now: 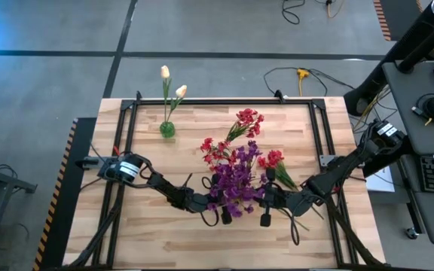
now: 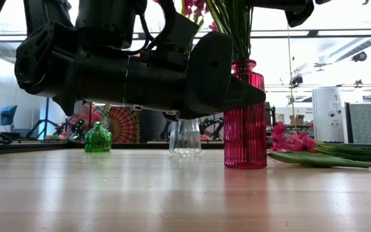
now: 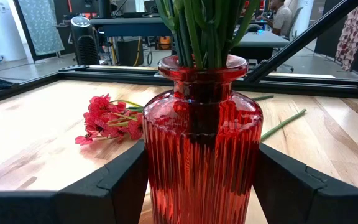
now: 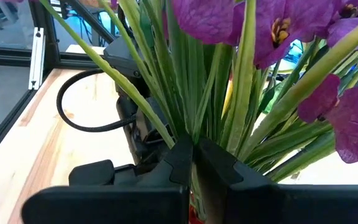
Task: Sort flowers into vase by color
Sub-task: Put the violet flowers into the red vase
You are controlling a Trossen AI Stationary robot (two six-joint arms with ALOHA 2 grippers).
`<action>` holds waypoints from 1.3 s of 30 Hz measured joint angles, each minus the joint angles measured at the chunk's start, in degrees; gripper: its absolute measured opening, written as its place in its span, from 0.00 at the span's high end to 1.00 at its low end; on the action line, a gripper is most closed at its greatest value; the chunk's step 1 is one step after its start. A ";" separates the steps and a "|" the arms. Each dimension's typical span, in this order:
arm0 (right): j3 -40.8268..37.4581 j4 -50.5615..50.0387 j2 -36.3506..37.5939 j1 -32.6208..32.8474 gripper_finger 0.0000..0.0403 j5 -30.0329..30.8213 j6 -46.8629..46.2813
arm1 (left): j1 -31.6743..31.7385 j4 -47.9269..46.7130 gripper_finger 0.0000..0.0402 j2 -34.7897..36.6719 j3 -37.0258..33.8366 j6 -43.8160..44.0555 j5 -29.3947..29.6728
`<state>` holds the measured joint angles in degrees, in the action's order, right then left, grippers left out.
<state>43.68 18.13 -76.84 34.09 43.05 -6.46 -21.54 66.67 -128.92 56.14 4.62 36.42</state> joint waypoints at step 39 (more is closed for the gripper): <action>1.07 0.11 -0.15 -1.51 0.77 -1.71 0.94 | 0.00 -0.13 0.42 0.00 0.00 -0.02 0.00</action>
<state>44.75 18.24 -76.99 32.58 41.34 -5.52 -21.54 66.54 -128.92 56.14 4.60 36.42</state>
